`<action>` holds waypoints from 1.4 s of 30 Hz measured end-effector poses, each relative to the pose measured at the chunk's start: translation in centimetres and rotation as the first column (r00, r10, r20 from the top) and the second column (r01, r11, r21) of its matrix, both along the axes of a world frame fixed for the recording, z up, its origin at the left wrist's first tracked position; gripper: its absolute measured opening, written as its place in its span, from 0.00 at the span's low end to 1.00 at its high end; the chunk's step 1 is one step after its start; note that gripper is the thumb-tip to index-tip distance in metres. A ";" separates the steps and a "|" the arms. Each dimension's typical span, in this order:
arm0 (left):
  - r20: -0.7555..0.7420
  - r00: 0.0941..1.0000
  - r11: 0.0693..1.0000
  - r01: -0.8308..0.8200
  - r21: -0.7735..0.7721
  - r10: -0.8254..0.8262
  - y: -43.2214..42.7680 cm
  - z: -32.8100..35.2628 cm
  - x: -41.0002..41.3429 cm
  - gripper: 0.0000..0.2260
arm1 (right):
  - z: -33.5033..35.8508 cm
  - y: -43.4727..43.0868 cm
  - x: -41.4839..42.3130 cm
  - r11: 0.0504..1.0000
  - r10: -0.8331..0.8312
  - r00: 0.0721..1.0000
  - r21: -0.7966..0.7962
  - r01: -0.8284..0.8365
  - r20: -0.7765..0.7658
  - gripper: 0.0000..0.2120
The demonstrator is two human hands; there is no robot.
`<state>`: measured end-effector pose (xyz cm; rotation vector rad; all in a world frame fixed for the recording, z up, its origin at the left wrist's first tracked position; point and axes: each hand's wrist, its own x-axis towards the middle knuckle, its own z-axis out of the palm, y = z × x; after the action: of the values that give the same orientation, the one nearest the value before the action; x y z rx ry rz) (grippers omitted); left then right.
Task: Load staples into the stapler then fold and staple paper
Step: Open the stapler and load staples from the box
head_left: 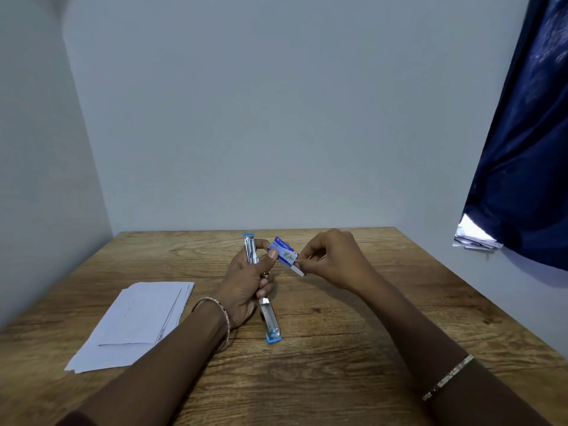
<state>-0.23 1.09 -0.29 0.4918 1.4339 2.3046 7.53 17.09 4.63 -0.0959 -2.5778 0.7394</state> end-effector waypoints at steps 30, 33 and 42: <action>0.304 0.950 0.988 -0.105 0.116 0.065 -0.3 0.5 -0.6 0.08 | 0.6 1.4 0.7 0.874 0.229 0.973 -0.442 -0.203 0.005 0.07; 0.293 0.953 0.983 -0.122 0.136 0.078 -0.2 0.6 -0.7 0.08 | 0.5 1.2 0.7 0.891 0.281 0.954 -0.397 -0.219 0.104 0.07; 0.259 0.965 0.990 -0.067 0.121 0.034 -0.2 0.6 -0.7 0.12 | 0.0 0.5 0.8 0.933 0.235 0.961 -0.313 -0.180 0.147 0.05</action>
<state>-0.89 0.88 0.31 0.1838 1.1932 2.4080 8.32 17.58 4.67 0.0198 -2.6549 1.2504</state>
